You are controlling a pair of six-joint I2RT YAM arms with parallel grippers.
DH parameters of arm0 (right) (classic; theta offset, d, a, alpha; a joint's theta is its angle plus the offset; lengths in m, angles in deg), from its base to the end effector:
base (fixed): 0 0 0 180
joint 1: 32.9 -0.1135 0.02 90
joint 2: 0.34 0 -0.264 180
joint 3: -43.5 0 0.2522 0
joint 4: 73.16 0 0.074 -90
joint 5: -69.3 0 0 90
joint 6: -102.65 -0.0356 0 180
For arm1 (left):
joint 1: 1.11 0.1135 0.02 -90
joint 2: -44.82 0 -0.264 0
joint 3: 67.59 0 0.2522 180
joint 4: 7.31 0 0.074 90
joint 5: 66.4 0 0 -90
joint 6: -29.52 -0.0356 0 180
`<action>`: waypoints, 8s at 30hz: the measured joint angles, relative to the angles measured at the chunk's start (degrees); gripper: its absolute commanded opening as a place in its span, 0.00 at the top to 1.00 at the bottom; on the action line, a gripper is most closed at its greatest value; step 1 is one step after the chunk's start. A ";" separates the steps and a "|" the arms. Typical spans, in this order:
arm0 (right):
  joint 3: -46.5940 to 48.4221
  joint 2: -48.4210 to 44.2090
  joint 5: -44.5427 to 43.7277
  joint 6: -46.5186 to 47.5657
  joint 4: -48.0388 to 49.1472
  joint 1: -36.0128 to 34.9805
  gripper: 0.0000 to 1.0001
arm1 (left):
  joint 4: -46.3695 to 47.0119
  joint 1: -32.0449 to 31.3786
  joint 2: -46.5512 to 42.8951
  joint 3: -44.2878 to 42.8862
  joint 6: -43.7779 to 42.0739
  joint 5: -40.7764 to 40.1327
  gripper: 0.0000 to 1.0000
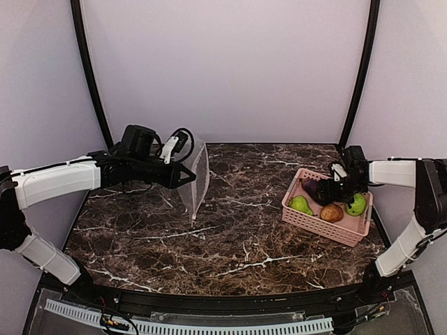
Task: Place the food in the zip-top bag and seal the zipper
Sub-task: Pick up the fake vegetable from the bin, then place the fake vegetable in the zipper food storage bag, then pick up the fake fruit from the bin.
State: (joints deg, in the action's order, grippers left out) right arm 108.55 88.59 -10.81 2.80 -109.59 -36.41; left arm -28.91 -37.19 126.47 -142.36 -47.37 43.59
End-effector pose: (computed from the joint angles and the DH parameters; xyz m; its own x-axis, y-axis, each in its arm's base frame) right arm 0.2988 0.0245 0.1806 -0.8792 0.1149 -0.4625 0.0052 0.9728 0.2317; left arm 0.2567 -0.2021 0.2933 -0.5560 0.1414 -0.8191 0.6881 0.6311 -0.3581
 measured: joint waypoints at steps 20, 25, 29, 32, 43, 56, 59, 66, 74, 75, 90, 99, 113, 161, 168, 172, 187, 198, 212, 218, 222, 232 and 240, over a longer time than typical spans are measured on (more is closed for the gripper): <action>1.07 3.10 -3.13 2.93 1.53 -4.55 0.04 | 0.02 2.19 0.00 -0.02 1.29 2.43 0.99; 1.07 3.13 -2.64 4.98 3.37 -4.52 0.01 | 0.04 2.23 0.00 -0.02 1.51 3.21 0.99; 1.07 4.07 -2.84 7.08 4.74 -4.52 0.01 | 0.02 2.23 0.04 -0.02 1.73 3.56 0.99; 1.07 4.94 -2.78 8.98 5.51 -4.55 0.04 | 0.04 2.23 0.11 -0.02 1.81 3.63 0.99; 0.04 4.07 -2.67 12.81 7.76 -7.58 0.23 | 0.04 2.45 0.33 -0.02 2.23 4.28 0.99; -1.62 -4.57 -5.38 10.80 8.28 -7.76 0.39 | 0.04 2.49 0.42 -0.02 2.34 4.59 0.99; -1.60 -9.62 -7.04 9.53 6.58 -8.02 0.40 | 0.04 2.47 0.42 -0.02 2.34 4.59 0.99; 1.46 -17.64 -9.81 3.58 -3.32 -14.32 0.43 | 0.11 2.49 0.68 -0.02 2.82 4.72 0.99; 8.39 -20.87 -11.45 -7.74 -12.50 -30.84 0.43 | 1.31 2.29 1.44 -0.02 4.22 5.99 0.99; 9.22 -20.46 -11.72 -9.31 -13.46 -33.46 0.43 | 1.60 2.16 1.53 -0.02 4.28 5.99 0.99; 28.50 0.92 -13.31 -22.16 -16.55 -55.01 0.43 | 2.21 0.39 3.21 -0.02 4.74 5.60 0.99; 33.66 8.15 -16.00 -27.12 -18.27 -55.06 0.43 | 2.21 -0.09 3.21 -0.02 4.66 5.49 0.99; 42.16 15.34 -19.15 -29.73 -20.70 -55.06 0.41 | 2.21 -1.99 3.61 -0.02 4.44 6.82 0.99; 33.77 14.10 -8.11 -34.62 -1.49 -53.96 0.08 | 6.27 -0.09 6.62 -0.02 10.51 16.61 0.99; 31.87 13.53 -7.54 -35.45 2.23 -53.99 0.09 | 7.13 0.96 6.95 -0.02 12.09 18.45 0.99; 29.51 10.82 -9.40 -34.38 3.23 -53.99 0.09 | 7.63 2.08 6.95 -0.02 12.48 19.02 0.99; 23.76 -7.10 -21.79 -25.57 -3.43 -53.62 0.08 | 4.26 3.30 5.90 -1.14 8.68 15.43 0.99; 15.43 -13.75 -29.42 -23.65 -19.74 -34.12 0.08 | 2.73 3.30 3.45 -1.66 6.60 12.72 0.99; 7.93 -9.40 -30.18 -17.53 -18.32 -9.81 0.09 | 1.70 3.30 3.41 -1.66 5.70 11.80 0.99; 5.88 -7.39 -28.72 -15.26 -15.32 -5.53 0.15 | 1.70 3.30 3.41 -1.66 5.70 11.82 0.99; 5.57 -5.09 -28.20 -14.23 -13.81 -3.96 0.16 | 1.73 3.30 3.41 -1.66 5.70 11.85 0.99; 5.57 -0.13 -28.02 -13.05 -11.28 -2.40 0.17 | 1.70 3.30 3.41 -1.66 5.70 11.82 0.99; 5.57 2.14 -29.09 -12.57 -9.64 -2.38 0.16 | 1.70 3.30 3.41 -1.66 5.70 11.82 0.99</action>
State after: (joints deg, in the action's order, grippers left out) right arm 114.12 90.73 -39.90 -9.76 -119.23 -38.80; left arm -27.20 -33.89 129.87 -144.02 -41.67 55.42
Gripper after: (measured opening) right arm 0.838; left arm 0.010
